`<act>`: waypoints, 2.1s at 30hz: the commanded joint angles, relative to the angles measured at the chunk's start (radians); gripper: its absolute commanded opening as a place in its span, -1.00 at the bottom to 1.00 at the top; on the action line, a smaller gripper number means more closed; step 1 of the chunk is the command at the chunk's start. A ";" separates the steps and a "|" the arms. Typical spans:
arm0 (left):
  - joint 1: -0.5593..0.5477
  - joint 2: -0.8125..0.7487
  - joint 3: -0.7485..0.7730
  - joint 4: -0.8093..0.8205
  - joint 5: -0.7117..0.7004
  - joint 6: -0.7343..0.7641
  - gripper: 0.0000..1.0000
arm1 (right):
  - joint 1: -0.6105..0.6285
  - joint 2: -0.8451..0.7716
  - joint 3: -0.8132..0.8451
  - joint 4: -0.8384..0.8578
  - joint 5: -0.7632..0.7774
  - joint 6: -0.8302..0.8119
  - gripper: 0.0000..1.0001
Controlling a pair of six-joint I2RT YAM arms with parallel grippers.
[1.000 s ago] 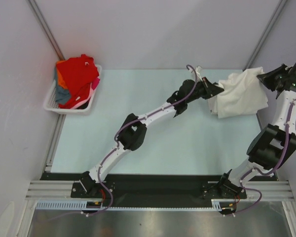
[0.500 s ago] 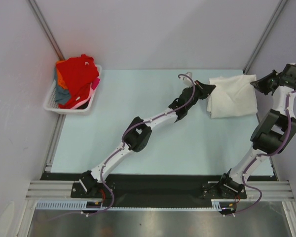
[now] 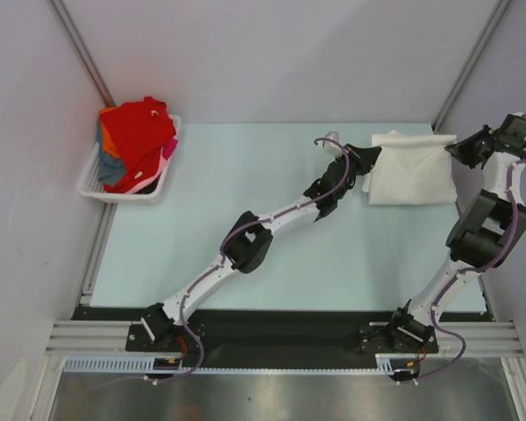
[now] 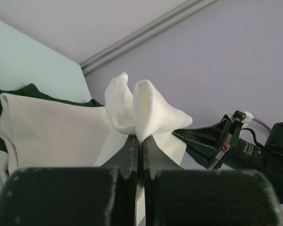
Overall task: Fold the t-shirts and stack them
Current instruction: Neatly place the folded tshirt to the corner, then reset both grippers
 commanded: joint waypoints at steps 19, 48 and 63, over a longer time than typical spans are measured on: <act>0.184 -0.155 -0.213 0.136 0.115 -0.039 1.00 | 0.041 0.386 0.483 -0.004 0.073 -0.092 0.48; 0.245 -1.613 -1.758 -0.254 0.074 0.478 1.00 | 0.586 -0.783 -0.787 0.306 0.519 -0.198 0.38; 0.244 -2.252 -2.191 -0.513 -0.111 0.625 1.00 | 0.827 -1.246 -1.276 0.284 0.444 -0.075 0.99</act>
